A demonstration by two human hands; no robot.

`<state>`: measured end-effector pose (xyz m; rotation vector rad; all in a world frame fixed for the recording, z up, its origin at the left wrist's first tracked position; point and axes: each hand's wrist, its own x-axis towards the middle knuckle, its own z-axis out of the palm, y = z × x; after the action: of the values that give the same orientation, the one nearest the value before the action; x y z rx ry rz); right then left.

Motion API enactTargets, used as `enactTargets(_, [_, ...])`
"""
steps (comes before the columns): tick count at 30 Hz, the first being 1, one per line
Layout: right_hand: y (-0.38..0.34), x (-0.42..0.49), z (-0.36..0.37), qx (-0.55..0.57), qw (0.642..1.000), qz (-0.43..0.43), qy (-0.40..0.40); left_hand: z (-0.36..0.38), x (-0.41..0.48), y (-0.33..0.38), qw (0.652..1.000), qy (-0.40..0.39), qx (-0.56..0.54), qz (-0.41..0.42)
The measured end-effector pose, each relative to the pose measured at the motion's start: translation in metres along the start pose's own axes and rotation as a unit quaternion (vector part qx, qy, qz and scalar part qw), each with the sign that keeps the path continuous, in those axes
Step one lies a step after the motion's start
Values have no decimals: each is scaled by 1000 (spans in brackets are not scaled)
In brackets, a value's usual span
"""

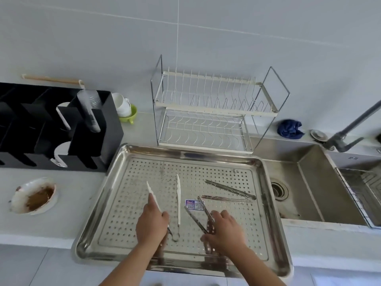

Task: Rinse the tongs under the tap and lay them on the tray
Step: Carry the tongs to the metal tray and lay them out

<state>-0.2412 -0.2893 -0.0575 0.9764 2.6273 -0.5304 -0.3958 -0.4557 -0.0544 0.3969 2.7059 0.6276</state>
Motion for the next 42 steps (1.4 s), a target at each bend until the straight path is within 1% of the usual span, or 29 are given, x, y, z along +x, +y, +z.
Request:
enactTargets(2, [2,1,5,-5,1000,-1,-2,-2,5,-7,1000,4,19,17])
enactTargets(5, [4,4,7,22,1000,11,5,-11,15,-20,997,9,65,42])
enactTargets(7, [-1,6,5,40,999,21,9,-17,18,-28,995,14,72,60])
enactTargets(9, [-11,9,5,57,998,27,15,-24,17,-32,996,15,69,58])
enactTargets(11, [-24,12,8,70,997,32,18,-27,14,-31,995,-1,86,48])
enactTargets(15, [-44,15,15,97,994,43,19,-21,2,-30,983,-52,161,70])
enactTargets(17, [-49,16,17,102,993,51,19,-19,2,-33,981,-55,174,58])
enactTargets(22, [-64,23,18,106,993,48,14,-24,1,-41,989,-35,144,23])
enactTargets(30, [-81,30,16,109,992,51,23,-26,3,-48,991,-26,131,5])
enactTargets(37, [-83,30,16,106,993,54,23,-26,12,-55,995,-20,97,34])
enactTargets(42, [-91,34,11,106,992,67,18,-27,16,-51,994,-30,97,34])
